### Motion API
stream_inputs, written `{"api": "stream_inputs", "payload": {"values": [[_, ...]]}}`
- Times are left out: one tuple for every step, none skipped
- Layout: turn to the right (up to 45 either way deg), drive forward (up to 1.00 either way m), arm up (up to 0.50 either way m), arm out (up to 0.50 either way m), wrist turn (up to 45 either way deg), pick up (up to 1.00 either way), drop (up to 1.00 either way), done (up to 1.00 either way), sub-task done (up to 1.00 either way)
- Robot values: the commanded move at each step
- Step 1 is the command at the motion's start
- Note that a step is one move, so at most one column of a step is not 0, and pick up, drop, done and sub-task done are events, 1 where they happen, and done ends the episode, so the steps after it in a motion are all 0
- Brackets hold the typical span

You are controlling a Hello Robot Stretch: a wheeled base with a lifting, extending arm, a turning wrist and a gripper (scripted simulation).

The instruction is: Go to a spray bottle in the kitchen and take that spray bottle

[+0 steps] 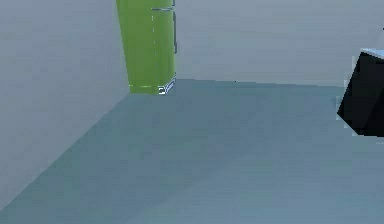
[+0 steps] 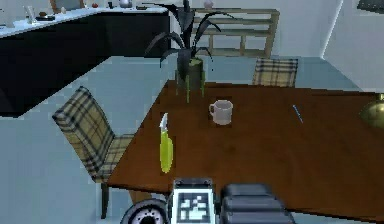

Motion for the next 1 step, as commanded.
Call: {"api": "stream_inputs", "payload": {"values": [[0.0,0.0,0.0,0.26,0.0,0.0,0.0,0.0,0.0]]}}
